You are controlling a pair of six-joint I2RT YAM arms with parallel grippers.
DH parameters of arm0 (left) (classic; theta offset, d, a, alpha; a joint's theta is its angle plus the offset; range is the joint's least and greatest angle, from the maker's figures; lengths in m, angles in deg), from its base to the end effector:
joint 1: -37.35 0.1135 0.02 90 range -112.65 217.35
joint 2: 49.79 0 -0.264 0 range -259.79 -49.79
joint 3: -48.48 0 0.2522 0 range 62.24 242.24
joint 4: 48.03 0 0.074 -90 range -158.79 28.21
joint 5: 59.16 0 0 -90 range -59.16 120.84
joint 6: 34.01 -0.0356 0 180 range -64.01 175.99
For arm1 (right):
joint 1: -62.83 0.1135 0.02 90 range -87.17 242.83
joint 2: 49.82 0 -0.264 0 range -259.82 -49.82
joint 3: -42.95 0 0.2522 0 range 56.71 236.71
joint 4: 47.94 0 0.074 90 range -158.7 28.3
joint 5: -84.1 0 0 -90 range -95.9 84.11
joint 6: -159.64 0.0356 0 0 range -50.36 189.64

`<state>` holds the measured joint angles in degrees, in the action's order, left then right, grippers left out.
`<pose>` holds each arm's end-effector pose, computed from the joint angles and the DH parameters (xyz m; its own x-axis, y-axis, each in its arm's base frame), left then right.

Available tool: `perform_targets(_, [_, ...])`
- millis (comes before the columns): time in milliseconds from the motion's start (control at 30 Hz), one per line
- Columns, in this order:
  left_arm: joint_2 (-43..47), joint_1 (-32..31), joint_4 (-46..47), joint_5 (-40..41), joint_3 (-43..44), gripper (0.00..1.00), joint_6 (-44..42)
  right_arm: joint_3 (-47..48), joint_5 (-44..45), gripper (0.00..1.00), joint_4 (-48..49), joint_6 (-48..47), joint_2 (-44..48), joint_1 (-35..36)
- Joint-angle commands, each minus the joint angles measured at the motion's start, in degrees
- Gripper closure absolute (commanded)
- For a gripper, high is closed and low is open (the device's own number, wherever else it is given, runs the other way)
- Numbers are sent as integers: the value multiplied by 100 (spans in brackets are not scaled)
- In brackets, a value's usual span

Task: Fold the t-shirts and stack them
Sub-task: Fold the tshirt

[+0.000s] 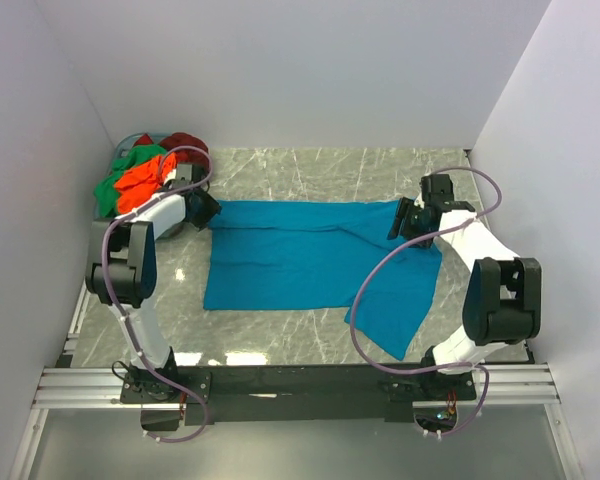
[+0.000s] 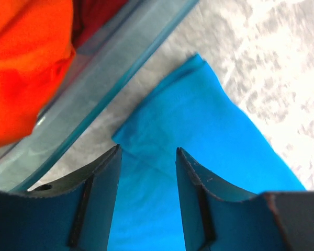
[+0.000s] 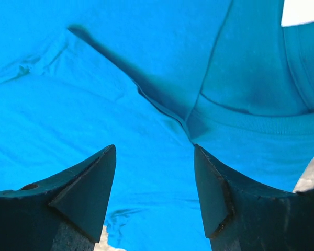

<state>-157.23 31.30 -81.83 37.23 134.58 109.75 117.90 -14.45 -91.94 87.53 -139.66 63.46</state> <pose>0.3948 -0.0379 0.1838 -0.5158 -0.7514 -0.4116 -0.6336 0.6579 -0.4070 0.3193 0.0088 0.2192 -0.8417 0.2945 -0.4526 0.1795 0.9431 0.2799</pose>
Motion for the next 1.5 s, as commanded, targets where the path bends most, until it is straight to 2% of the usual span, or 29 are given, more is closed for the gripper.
perform_targets(0, [-154, 51, -185, 589, 289, 48, 100, 306, 223, 33, -61, -154, -130, 78])
perform_targets(167, [-330, 59, -317, 1100, 351, 48, 205, 332, 232, 33, -52, -198, -200, 87])
perform_targets(467, [-875, 59, -98, 407, 597, 55, 232, 376, 328, 33, -87, -260, -244, 87])
perform_targets(567, [-954, 51, -185, 459, 668, 66, 258, 368, 390, 33, -96, -277, -244, 96])
perform_targets(600, [-937, 51, -194, 468, 668, 75, 258, 359, 399, 34, -96, -277, -253, 96])
perform_targets(700, [-788, 51, -142, 398, 528, 89, 293, 359, 407, 34, -96, -260, -270, 96])
perform_targets(800, [-630, 59, -19, 258, 370, 99, 267, 367, 416, 34, -96, -251, -297, 105])
perform_targets(967, [-480, 59, 96, 20, 255, 99, 135, 403, 583, 34, -166, -277, -341, 149])
perform_targets(1167, [-85, 59, 96, 160, 141, 100, 118, 464, 671, 36, -184, -277, -367, 219])
perform_targets(1467, [118, 51, 43, 64, 228, 99, 3, 929, 1304, 39, -491, -620, -806, 666])
